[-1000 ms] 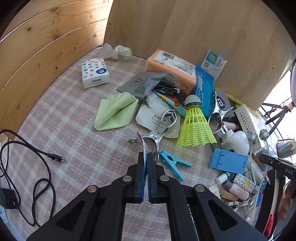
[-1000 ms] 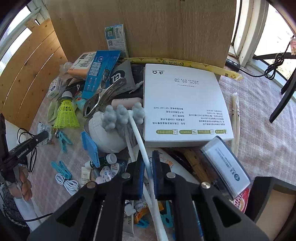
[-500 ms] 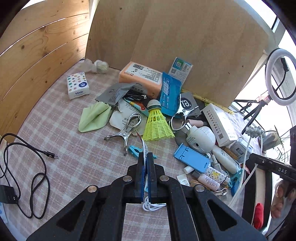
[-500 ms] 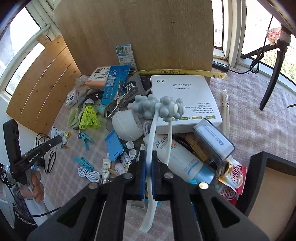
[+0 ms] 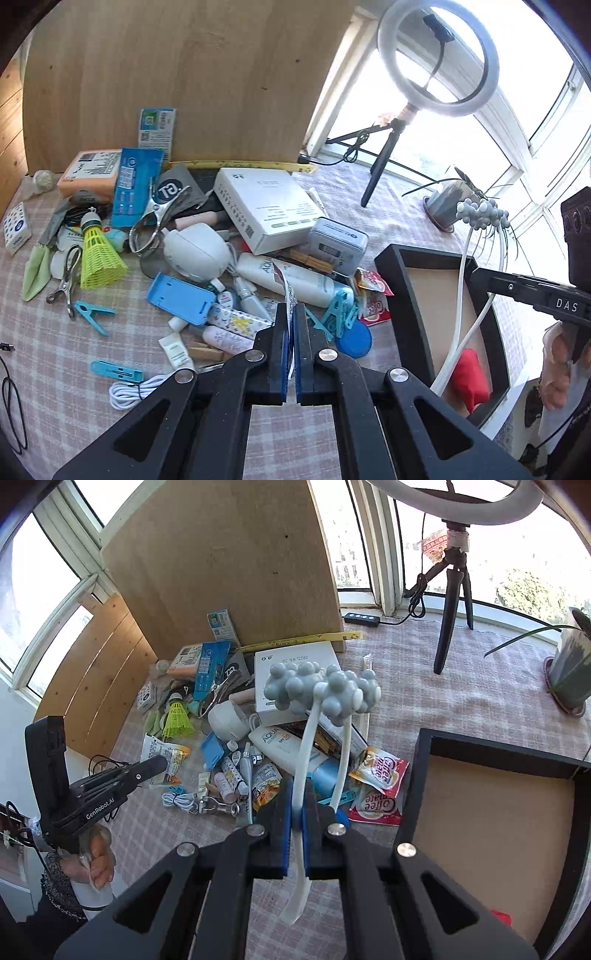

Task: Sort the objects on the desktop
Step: 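Carry sachet and massager into the tray and open both grippers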

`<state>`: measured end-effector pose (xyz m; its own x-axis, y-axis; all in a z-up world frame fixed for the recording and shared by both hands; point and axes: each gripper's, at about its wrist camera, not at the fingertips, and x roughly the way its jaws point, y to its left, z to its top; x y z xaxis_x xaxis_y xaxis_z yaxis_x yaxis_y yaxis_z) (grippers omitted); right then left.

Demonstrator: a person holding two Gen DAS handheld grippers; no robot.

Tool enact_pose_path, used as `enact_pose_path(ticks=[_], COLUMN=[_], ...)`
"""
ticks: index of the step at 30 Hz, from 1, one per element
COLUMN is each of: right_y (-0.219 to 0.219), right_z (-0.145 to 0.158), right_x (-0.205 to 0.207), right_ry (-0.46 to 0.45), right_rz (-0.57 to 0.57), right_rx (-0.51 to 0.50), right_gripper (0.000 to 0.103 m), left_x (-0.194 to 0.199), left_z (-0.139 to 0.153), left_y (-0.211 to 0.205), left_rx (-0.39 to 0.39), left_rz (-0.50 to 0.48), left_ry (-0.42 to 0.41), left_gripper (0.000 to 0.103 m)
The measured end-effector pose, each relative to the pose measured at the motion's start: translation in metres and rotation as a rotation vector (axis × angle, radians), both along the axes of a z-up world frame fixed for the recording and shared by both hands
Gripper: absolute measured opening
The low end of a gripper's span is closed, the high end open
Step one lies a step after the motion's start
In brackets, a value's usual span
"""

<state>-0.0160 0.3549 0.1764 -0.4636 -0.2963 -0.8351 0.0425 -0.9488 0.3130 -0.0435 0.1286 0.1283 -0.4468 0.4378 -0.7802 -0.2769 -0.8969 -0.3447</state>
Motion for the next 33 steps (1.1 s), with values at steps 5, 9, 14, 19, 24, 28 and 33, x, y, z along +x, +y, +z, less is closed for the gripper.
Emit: enact_pose_path(ticks=[5,9,14,19,24,28,33], right_y=[0.052,0.098,0.15,0.185,0.199,0.197,0.181], right_z=[0.009,0.006,0.008,0.005,-0.005,-0.009,-0.005], right_x=[0.043,0.074,0.109,0.129,0.135,0.13,0.124], right_ry=[-0.007,-0.033,-0.042,-0.054,-0.079,-0.099,-0.067], right_rz=[-0.111,-0.227,-0.356,-0.454,-0.496,-0.494,-0.468], right_rx=[0.04,0.054,0.059,0.075,0.082,0.11,0.161], right_gripper=[0.005,0.005,0.005,0.005,0.005,0.029,0.048], left_x=[0.015,0.029,0.055,0.075,0.086,0.085,0.081], left_z=[0.003,0.0,0.002,0.005,0.006,0.003,0.008], left_y=[0.082,0.142,0.208,0.246,0.261,0.26,0.242], left_rx=[-0.002,0.007,-0.031,-0.055,-0.067,-0.089,-0.101], left_rz=[-0.189,-0.305,-0.441,-0.528,-0.577,-0.571,-0.534], left_ry=[0.005,-0.012,0.014,0.029,0.034,0.029,0.07], left_gripper=[0.001,0.001,0.001,0.001,0.002,0.054,0.057])
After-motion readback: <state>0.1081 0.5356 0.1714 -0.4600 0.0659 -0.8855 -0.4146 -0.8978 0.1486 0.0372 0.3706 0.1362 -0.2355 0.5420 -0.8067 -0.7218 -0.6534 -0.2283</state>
